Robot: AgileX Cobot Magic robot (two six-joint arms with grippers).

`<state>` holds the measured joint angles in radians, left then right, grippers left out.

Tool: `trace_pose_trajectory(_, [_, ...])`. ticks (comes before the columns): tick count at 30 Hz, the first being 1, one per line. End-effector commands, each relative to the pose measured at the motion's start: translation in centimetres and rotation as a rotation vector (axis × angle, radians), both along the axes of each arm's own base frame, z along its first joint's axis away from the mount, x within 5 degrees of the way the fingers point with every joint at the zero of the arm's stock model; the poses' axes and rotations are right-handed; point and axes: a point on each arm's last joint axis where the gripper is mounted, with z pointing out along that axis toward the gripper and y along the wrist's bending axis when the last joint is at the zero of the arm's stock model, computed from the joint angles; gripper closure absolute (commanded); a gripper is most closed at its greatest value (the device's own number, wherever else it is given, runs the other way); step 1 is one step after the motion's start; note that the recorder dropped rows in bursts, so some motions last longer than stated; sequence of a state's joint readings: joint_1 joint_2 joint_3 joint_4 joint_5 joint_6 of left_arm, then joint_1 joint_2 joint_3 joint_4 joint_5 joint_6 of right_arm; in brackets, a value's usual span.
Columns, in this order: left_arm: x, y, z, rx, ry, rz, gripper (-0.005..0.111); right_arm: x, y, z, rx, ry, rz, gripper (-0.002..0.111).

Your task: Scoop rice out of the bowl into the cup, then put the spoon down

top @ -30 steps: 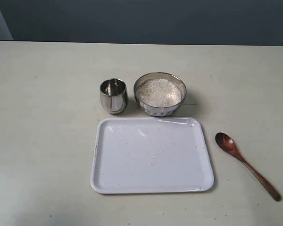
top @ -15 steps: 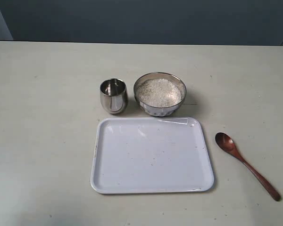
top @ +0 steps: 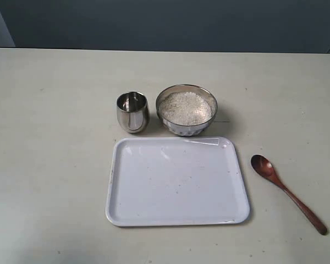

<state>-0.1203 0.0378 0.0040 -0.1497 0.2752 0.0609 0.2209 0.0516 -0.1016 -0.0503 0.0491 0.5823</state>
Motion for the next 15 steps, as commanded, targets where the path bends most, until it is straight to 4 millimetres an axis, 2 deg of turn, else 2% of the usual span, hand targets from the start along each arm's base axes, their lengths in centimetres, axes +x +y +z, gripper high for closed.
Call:
trace_pose_trajectory(1, [0.0,0.0,0.2,-0.002,-0.012,-0.008,0.106,1.7,0.5,2.9,-0.167,0.054,0.015,0.109])
trace_pose_trajectory(4, [0.0,0.0,0.2,-0.002,-0.012,-0.008,0.106,4.3,1.1,5.2,-0.323,0.141,0.02,0.109])
trace_pose_trajectory(7, [0.0,0.0,0.2,-0.002,-0.012,-0.008,0.106,8.0,2.0,7.2,-0.441,0.249,0.035,0.109])
trace_pose_trajectory(10, [0.0,0.0,0.3,-0.004,-0.023,-0.008,0.106,11.5,2.9,9.2,-0.528,0.283,0.048,0.109])
trace_pose_trajectory(13, [-0.2,0.0,0.4,-0.007,-0.045,-0.008,0.106,14.0,3.5,9.9,-0.571,0.314,0.06,0.109])
trace_pose_trajectory(15, [-0.2,0.0,0.5,-0.008,-0.054,-0.008,0.106,14.8,3.9,9.0,-0.564,0.369,0.076,0.109])
